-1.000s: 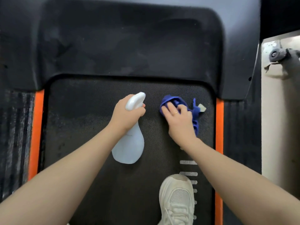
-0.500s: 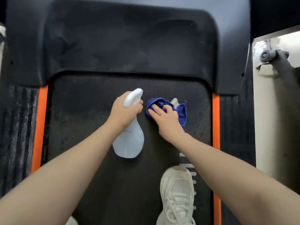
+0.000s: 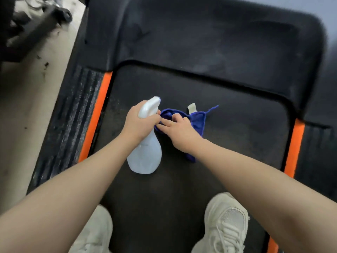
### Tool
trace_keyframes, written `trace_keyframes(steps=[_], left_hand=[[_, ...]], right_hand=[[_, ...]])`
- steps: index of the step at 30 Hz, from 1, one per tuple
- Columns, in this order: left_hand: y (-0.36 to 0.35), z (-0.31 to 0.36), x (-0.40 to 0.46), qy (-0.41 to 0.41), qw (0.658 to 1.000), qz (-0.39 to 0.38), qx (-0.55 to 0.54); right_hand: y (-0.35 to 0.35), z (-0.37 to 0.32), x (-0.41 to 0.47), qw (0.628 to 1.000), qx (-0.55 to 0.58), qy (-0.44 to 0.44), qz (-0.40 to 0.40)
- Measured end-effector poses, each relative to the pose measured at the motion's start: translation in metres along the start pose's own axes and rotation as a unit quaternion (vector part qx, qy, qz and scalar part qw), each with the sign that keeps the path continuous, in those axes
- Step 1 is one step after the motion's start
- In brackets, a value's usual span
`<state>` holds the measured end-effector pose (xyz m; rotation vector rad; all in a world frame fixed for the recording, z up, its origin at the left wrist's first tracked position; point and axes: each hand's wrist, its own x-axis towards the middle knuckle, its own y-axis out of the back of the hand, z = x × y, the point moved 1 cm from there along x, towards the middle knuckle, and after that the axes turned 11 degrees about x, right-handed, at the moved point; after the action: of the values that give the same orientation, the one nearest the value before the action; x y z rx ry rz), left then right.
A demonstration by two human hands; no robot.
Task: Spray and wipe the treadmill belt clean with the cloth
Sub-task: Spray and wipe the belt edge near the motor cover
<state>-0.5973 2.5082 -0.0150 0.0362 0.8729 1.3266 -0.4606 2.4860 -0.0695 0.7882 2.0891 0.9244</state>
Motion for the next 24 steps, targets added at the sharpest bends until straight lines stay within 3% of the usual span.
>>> trace_keyframes(steps=[2, 5, 7, 8, 10, 12, 14, 18, 20, 22, 23, 24], left_hand=[[0.020, -0.015, -0.001, 0.018, 0.999, 0.031, -0.009], [0.047, -0.037, -0.001, 0.046, 0.996, 0.078, -0.023], [0.060, -0.049, 0.001, 0.066, 0.991, 0.104, -0.044], [0.065, -0.053, 0.003, 0.072, 0.989, 0.113, -0.059], [0.072, -0.058, 0.009, 0.075, 0.984, 0.136, -0.082], [0.077, -0.062, 0.015, 0.068, 0.982, 0.153, -0.092], [0.080, -0.061, 0.016, 0.061, 0.982, 0.153, -0.097], [0.095, -0.073, 0.018, 0.056, 0.980, 0.161, -0.102], [0.104, -0.080, 0.018, 0.050, 0.980, 0.163, -0.099], [0.112, -0.083, 0.016, 0.050, 0.981, 0.156, -0.107], [0.115, -0.084, 0.014, 0.056, 0.980, 0.152, -0.112], [0.118, -0.086, 0.013, 0.062, 0.980, 0.149, -0.117]], right_hand=[[0.009, 0.003, 0.020, 0.999, -0.042, -0.006, 0.010], [0.025, 0.024, 0.043, 0.977, -0.033, -0.175, 0.113], [0.028, 0.011, 0.058, 0.967, -0.031, -0.219, 0.123], [0.025, -0.003, 0.066, 0.977, -0.035, -0.184, 0.099], [0.008, -0.038, 0.080, 0.997, -0.062, -0.033, 0.029], [-0.003, -0.058, 0.093, 0.994, -0.078, 0.070, -0.015], [0.005, -0.049, 0.111, 0.991, -0.113, 0.069, 0.015], [0.010, -0.048, 0.138, 0.986, -0.095, -0.082, 0.109], [-0.004, -0.072, 0.143, 0.981, -0.134, -0.017, 0.141], [-0.014, -0.079, 0.142, 0.969, -0.199, 0.129, 0.062], [-0.008, -0.073, 0.144, 0.960, -0.224, 0.160, 0.039], [-0.001, -0.067, 0.149, 0.963, -0.216, 0.143, 0.073]])
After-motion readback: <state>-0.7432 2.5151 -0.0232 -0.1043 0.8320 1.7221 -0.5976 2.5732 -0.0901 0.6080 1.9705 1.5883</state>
